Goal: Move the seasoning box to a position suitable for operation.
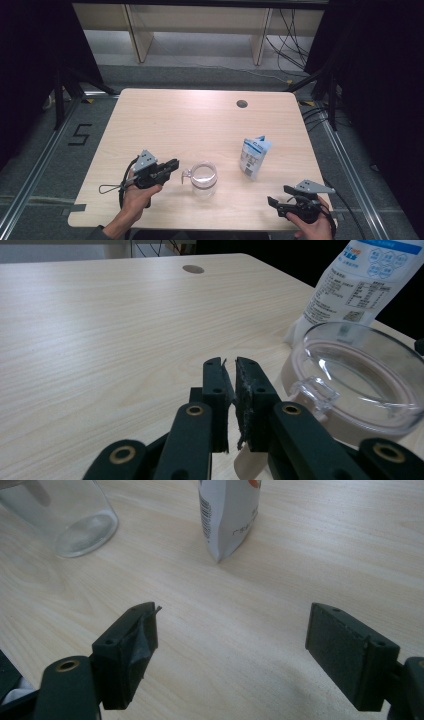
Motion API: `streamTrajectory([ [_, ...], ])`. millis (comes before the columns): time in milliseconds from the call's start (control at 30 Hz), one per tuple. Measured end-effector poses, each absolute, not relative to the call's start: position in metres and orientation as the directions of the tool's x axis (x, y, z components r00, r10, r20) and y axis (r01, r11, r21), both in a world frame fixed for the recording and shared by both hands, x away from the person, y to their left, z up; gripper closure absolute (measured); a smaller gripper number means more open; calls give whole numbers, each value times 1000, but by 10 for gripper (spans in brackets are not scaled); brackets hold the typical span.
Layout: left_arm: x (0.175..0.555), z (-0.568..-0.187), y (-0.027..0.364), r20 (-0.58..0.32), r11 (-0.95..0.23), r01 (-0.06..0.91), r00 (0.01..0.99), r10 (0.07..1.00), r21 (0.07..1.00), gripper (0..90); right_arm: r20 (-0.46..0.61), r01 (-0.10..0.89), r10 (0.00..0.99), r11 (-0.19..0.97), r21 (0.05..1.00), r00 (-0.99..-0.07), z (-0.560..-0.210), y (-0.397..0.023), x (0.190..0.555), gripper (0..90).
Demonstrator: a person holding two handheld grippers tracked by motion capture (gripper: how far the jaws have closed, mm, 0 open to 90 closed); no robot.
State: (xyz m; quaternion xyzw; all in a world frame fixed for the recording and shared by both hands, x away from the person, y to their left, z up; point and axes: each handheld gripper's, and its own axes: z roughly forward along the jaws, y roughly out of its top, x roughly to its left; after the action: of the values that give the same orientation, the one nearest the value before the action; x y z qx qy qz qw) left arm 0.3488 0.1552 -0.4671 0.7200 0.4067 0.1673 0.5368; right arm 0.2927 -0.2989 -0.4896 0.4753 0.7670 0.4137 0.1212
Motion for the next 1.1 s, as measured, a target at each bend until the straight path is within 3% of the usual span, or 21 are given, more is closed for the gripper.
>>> streamTrajectory([
  [67, 345, -465, 157, -204, -86, 404, 620, 757, 911, 833, 165, 593, 820, 242, 768, -548, -490, -301, 296, 219],
  [267, 338, -459, 161, -213, -76, 399, 629, 748, 914, 844, 168, 593, 819, 239, 768, -549, -489, -300, 295, 219],
  [467, 332, -453, 160, -191, -96, 377, 652, 734, 921, 843, 204, 617, 819, 217, 756, -537, -489, -298, 294, 220],
  [600, 327, -447, 157, -160, -128, 358, 672, 723, 925, 843, 156, 575, 808, 253, 778, -568, -490, -300, 297, 220],
  [767, 327, -445, 151, -155, -143, 354, 689, 708, 924, 840, 202, 616, 816, 222, 756, -542, -489, -298, 295, 221],
  [833, 328, -445, 148, -155, -143, 352, 695, 702, 925, 840, 155, 573, 807, 255, 779, -570, -490, -301, 298, 222],
  [900, 330, -445, 145, -155, -149, 356, 695, 702, 923, 840, 210, 627, 817, 219, 747, -536, -488, -300, 293, 222],
  [933, 331, -446, 144, -155, -150, 357, 696, 701, 922, 840, 158, 580, 808, 257, 773, -568, -489, -304, 296, 222],
  [1000, 332, -446, 140, -155, -151, 353, 703, 694, 923, 840, 207, 615, 817, 213, 759, -538, -488, -303, 292, 222],
  [1100, 332, -446, 136, -144, -168, 350, 710, 689, 922, 841, 199, 607, 817, 216, 765, -541, -488, -305, 292, 222],
])
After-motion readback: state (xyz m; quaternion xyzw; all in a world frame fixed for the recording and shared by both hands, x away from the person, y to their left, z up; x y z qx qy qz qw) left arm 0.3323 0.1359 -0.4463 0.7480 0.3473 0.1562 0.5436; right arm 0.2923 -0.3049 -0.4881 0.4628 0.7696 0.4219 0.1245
